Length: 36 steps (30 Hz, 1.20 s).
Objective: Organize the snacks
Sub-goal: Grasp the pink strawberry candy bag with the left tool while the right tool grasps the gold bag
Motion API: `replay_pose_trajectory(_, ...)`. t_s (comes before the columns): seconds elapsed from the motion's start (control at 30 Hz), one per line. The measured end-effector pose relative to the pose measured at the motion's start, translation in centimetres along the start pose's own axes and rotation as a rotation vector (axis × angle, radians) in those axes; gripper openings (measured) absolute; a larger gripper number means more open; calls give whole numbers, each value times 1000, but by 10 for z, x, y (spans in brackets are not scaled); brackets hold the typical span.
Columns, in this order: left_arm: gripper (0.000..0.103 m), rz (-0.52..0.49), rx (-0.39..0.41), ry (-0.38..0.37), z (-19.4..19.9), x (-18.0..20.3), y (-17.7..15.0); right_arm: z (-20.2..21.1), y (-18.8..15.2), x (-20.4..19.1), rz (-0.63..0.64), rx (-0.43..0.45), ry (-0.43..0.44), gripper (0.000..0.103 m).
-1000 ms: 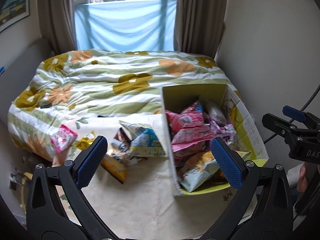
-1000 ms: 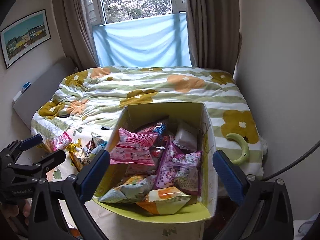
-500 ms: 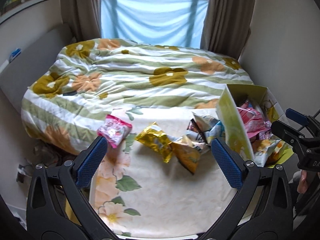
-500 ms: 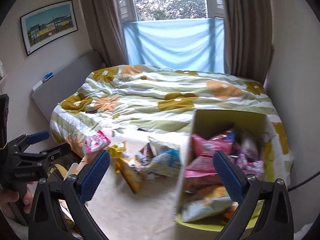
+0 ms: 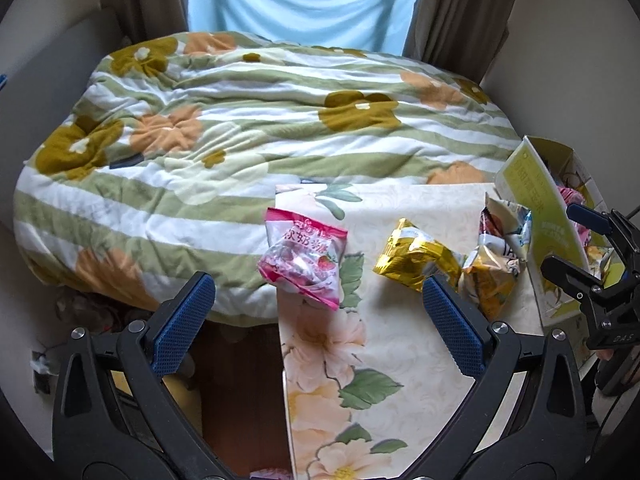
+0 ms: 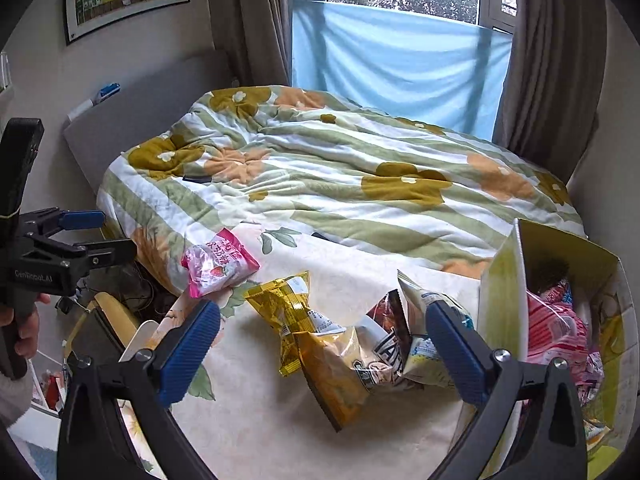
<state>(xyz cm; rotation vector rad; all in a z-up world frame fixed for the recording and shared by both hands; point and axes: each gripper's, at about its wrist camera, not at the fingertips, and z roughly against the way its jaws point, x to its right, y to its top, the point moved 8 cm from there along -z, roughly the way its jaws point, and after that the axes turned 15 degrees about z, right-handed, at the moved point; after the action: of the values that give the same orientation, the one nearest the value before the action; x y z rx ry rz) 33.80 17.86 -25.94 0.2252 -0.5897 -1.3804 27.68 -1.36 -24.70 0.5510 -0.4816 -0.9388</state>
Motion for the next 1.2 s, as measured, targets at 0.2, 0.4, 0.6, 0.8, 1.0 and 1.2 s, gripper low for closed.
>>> replay_pose_trajectory(0.2, 102, -55, -79, -28, -63, -14, 3, -50, -1, -17, 50, -71, -1, 102)
replay_pose_trajectory(0.4, 102, -141, -138, -1, -116, -9, -2, -91, -8, -30, 107, -155, 26, 102)
replay_pose_trajectory(0.6, 102, -244, -141, 65, -141, -3, -6, -121, -16, -39, 150, -227, 57, 102)
replay_pose_trajectory(0.8, 98, -274, -157, 88, -156, -1, -9, -142, -20, -41, 178, -279, 91, 96)
replay_pose_trajectory(1.0, 78, -297, -179, 107, -167, 1, -14, -156, -22, -43, 209, -320, 122, 92)
replay_pose_trajectory(1.2, 70, -302, -174, 110, -165, 2, -13, -163, -25, -44, 214, -345, 146, 84)
